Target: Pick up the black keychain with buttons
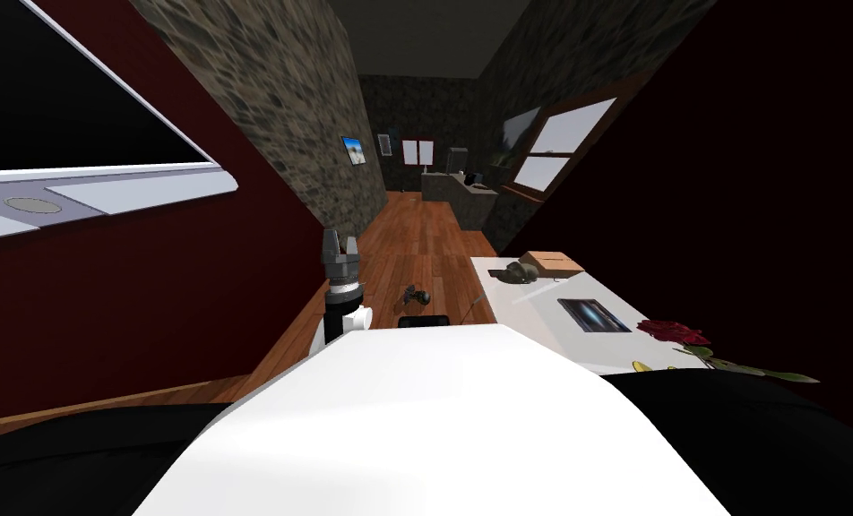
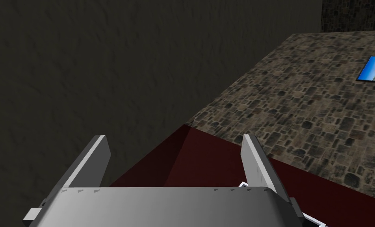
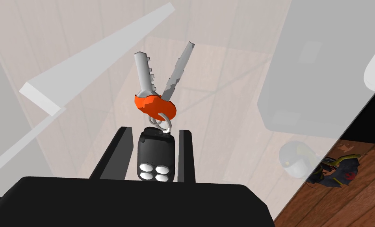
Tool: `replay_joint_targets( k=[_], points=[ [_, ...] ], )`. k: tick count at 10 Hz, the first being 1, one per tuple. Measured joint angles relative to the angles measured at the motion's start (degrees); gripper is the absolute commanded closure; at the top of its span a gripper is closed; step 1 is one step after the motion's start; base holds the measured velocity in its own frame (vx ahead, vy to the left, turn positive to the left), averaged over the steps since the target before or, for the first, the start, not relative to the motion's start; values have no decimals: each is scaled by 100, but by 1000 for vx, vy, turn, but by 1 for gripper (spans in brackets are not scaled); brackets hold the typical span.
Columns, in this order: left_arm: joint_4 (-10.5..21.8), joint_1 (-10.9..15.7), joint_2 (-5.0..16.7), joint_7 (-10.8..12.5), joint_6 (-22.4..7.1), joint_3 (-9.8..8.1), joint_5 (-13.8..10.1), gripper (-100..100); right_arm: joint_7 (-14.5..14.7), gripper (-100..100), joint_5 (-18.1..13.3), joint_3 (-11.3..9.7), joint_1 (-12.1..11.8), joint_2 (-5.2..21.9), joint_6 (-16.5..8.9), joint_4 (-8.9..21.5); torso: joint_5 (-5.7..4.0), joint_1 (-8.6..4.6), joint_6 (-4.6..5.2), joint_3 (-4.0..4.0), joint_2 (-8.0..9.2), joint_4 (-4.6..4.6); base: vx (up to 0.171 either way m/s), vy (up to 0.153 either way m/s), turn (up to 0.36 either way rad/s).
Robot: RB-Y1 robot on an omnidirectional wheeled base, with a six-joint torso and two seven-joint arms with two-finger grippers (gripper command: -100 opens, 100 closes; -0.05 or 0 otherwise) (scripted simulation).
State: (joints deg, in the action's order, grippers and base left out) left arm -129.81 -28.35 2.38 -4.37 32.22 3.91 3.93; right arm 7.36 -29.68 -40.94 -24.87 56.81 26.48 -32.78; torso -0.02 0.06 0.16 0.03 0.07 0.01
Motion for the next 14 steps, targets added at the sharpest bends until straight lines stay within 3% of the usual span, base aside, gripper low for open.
replay_joint_targets(
  k=[1,3,4,6,8,14],
  points=[
    [0,0,0,0,0,0,0,0,87,100,29,23,-7,-35,36,75,-1,-2,-6,-5,-9,0,93,-14,-63],
    [0,-1,0,0,0,0,0,0,538,100,210,215,-23,-252,342,569,-2,-4,0,-17,-30,-6,124,-13,-74],
    [0,0,0,0,0,0,0,0,667,100,266,240,-148,-200,340,433,-1,-1,-8,-15,-26,-4,83,-21,-50],
    [0,-1,0,0,0,0,0,0,1044,100,457,388,-325,-246,454,511,-1,-6,-1,-15,-25,-6,107,-19,-77],
    [0,0,0,0,0,0,0,0,1293,100,590,470,-536,-208,433,355,0,6,-7,-11,-18,-3,79,8,-38],
    [0,0,0,0,0,0,0,0,2107,100,941,745,-812,-358,731,651,0,-1,-8,-9,-15,-2,76,-10,-51]
  ],
)
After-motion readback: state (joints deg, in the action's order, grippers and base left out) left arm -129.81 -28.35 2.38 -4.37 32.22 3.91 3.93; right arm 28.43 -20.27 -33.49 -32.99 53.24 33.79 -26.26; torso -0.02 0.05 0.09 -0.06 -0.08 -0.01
